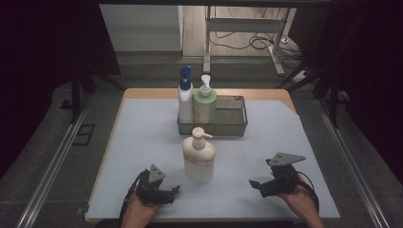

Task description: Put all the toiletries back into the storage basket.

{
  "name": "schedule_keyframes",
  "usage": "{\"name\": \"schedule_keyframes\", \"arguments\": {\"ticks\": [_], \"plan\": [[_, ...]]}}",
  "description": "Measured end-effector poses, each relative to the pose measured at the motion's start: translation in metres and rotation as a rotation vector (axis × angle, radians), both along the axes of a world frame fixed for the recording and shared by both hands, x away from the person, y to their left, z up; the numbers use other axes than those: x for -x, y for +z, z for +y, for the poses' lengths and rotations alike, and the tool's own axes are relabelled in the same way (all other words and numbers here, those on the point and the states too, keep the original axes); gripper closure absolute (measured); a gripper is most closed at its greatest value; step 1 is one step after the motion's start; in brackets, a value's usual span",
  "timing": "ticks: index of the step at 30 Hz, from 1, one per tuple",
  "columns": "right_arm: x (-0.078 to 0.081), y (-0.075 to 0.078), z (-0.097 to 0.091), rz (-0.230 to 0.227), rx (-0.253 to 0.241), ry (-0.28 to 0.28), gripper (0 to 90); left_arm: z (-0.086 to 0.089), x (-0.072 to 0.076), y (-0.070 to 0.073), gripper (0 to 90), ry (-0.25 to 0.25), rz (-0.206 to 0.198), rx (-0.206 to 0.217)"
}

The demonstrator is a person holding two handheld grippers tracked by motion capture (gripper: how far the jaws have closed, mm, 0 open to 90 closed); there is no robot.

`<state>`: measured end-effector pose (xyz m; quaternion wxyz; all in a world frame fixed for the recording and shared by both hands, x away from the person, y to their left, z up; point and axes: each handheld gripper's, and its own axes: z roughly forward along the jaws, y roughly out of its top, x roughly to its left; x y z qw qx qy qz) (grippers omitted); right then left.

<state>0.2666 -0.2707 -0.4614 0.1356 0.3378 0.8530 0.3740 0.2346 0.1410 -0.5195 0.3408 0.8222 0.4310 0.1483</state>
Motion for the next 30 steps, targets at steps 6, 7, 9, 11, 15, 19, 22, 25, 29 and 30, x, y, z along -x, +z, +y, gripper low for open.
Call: {"name": "schedule_keyframes", "arguments": {"ticks": [6,7,9,11,15,19,22,25,29,30], "plan": [[-0.002,0.009,0.005,-0.002,-0.008,0.019,0.0,0.0,0.0,-0.003,12.3,0.008,-0.006,-0.013],[-0.002,0.011,0.006,-0.004,-0.007,0.022,0.0,0.0,0.0,-0.003,12.3,0.009,-0.007,-0.015],[-0.003,0.014,0.008,-0.004,-0.007,0.025,0.0,-0.001,0.0,-0.003,12.2,0.011,-0.01,-0.016],[-0.003,0.016,0.01,0.006,-0.012,0.026,0.0,0.0,0.001,-0.004,12.3,0.011,-0.012,-0.013],[-0.005,0.021,0.016,0.017,-0.032,0.035,0.0,-0.001,0.001,-0.004,12.2,0.013,-0.015,-0.012],[-0.007,0.026,0.024,0.018,-0.042,0.055,0.0,-0.001,0.001,-0.004,12.2,0.014,-0.016,-0.01],[-0.008,0.03,0.031,0.015,-0.052,0.071,0.0,0.0,0.001,-0.005,12.2,0.014,-0.016,-0.01],[-0.01,0.034,0.039,0.01,-0.053,0.086,0.0,0.0,0.001,-0.004,12.2,0.014,-0.016,-0.011],[-0.012,0.037,0.05,0.007,-0.045,0.109,0.0,0.0,0.001,-0.005,12.2,0.014,-0.017,-0.01],[-0.012,0.038,0.053,0.006,-0.041,0.111,0.0,0.0,0.001,-0.005,12.2,0.014,-0.017,-0.01]]}}
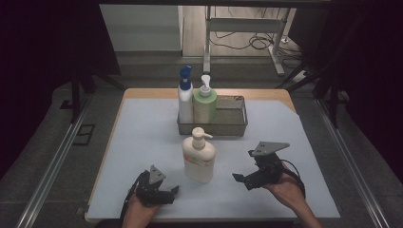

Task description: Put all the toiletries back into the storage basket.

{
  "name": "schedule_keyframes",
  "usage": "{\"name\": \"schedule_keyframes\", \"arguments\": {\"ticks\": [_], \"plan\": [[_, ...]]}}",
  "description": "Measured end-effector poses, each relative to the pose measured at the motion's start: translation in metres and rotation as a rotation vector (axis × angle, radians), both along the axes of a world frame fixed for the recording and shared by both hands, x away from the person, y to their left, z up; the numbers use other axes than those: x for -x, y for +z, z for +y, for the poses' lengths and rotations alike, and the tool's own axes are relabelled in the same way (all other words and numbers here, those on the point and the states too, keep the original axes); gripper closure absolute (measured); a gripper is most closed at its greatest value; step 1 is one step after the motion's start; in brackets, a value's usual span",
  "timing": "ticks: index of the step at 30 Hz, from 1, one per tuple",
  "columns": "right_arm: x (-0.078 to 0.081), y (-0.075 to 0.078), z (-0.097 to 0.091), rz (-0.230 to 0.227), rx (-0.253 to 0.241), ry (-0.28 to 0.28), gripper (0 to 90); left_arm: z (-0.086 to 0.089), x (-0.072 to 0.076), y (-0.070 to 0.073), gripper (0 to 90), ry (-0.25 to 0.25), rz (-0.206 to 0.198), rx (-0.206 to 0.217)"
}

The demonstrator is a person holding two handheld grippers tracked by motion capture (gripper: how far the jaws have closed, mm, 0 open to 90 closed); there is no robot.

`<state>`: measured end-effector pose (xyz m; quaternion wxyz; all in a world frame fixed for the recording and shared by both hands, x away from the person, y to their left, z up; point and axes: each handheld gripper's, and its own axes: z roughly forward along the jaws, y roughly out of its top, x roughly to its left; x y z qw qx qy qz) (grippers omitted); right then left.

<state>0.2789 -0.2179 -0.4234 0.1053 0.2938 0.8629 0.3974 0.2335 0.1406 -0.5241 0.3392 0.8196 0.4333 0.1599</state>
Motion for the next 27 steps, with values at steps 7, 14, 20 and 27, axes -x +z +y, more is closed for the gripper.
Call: {"name": "schedule_keyframes", "arguments": {"ticks": [7,14,20,27], "plan": [[-0.004,0.007,0.018,-0.001,-0.013,0.034,0.0,0.0,0.0,0.0,12.2,0.001,-0.001,0.0],[-0.007,0.012,0.035,-0.002,-0.014,0.067,0.0,0.001,0.0,0.0,12.2,-0.006,0.001,-0.008],[-0.01,0.014,0.049,-0.001,-0.016,0.095,0.0,0.001,0.0,0.0,12.2,-0.006,0.002,-0.009],[-0.013,0.014,0.066,0.003,-0.017,0.121,0.0,0.0,0.0,0.0,12.2,-0.005,-0.001,-0.008]]}}
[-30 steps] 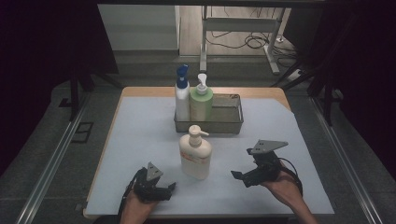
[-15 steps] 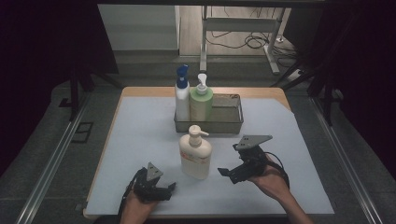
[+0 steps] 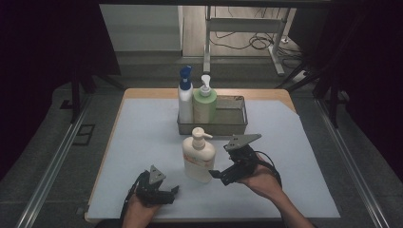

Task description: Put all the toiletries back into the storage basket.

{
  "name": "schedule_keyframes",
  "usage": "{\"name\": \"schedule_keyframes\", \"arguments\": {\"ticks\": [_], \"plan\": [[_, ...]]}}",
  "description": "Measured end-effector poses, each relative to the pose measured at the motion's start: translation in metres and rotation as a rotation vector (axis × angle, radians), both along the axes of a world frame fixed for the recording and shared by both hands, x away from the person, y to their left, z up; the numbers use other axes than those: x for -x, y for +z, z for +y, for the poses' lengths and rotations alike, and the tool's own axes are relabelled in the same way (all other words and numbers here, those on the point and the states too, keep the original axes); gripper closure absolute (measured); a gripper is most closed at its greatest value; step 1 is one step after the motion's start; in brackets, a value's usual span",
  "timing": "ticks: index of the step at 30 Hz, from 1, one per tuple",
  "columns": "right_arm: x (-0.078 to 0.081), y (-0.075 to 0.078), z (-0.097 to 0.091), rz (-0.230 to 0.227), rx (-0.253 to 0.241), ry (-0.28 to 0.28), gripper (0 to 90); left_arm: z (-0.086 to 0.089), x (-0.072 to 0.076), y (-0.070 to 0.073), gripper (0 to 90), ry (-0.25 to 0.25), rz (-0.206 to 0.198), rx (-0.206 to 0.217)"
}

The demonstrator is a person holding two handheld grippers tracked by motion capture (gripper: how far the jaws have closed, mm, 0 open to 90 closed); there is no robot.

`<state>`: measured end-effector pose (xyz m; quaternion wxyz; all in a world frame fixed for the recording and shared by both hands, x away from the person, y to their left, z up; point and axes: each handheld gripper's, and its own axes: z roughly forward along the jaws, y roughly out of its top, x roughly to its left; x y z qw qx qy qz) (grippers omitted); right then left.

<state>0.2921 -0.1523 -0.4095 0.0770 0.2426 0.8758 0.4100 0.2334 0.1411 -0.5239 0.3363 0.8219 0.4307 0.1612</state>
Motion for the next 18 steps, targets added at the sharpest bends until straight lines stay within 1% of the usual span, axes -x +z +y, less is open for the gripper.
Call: {"name": "schedule_keyframes", "arguments": {"ticks": [3,7,17,18], "plan": [[-0.002,0.0,0.007,0.005,-0.002,0.0,0.0,0.0,0.0,0.0,12.2,0.0,0.001,0.0],[-0.004,0.001,0.017,-0.003,-0.003,0.004,1.9,0.0,0.0,0.0,12.2,0.0,0.0,0.0],[-0.009,0.003,0.033,-0.012,-0.012,0.01,9.7,0.0,0.0,0.0,12.3,0.0,0.0,0.0],[-0.01,0.003,0.035,-0.018,-0.01,0.012,10.3,0.0,0.0,0.0,12.3,0.0,0.0,0.0]]}}
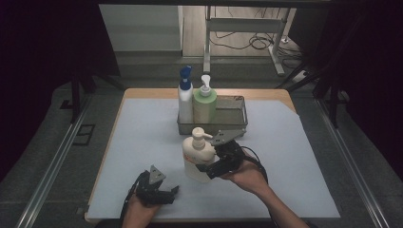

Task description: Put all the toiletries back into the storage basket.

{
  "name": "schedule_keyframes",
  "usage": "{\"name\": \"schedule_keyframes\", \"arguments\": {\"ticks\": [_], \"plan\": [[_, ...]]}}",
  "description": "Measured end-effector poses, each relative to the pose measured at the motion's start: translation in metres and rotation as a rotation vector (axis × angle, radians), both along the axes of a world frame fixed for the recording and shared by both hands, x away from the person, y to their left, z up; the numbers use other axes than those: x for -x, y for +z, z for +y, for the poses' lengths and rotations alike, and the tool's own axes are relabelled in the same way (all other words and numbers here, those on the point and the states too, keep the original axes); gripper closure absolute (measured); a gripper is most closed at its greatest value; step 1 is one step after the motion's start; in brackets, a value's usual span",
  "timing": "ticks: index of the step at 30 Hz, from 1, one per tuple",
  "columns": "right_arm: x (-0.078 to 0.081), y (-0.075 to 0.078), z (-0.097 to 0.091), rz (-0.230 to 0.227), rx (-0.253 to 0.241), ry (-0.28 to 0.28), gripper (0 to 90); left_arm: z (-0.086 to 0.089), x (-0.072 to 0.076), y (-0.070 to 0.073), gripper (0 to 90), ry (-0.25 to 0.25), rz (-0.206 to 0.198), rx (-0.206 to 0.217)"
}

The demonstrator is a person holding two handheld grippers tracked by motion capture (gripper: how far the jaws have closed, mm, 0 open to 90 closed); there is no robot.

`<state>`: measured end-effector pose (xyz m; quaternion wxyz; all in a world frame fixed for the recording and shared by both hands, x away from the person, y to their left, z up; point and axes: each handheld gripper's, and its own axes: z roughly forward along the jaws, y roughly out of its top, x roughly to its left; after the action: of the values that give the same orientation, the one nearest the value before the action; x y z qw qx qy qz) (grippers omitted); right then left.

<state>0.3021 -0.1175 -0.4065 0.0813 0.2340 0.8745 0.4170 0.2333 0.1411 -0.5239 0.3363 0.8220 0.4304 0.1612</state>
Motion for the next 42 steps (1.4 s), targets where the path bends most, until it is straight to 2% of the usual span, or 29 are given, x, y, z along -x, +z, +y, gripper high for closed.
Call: {"name": "schedule_keyframes", "arguments": {"ticks": [7,14,16,28,35,42], "plan": [[-0.001,-0.002,0.007,-0.019,0.014,-0.004,15.9,0.0,0.0,0.0,12.3,0.0,0.0,0.0],[-0.001,-0.005,0.011,-0.024,0.004,0.01,29.7,0.0,0.0,0.0,12.3,0.0,0.0,0.0],[0.0,-0.004,0.011,-0.035,0.005,0.0,33.1,0.0,0.0,0.0,12.3,0.0,0.0,0.0],[0.004,0.0,0.01,-0.044,0.031,-0.002,36.4,0.0,0.0,0.0,12.3,0.0,0.0,0.001],[0.006,0.01,0.006,-0.032,0.05,-0.016,36.7,0.0,0.0,0.0,12.3,0.001,0.0,0.001],[0.005,0.022,-0.005,-0.03,0.048,-0.032,36.8,0.0,0.0,0.0,12.3,0.001,0.0,0.001]]}}
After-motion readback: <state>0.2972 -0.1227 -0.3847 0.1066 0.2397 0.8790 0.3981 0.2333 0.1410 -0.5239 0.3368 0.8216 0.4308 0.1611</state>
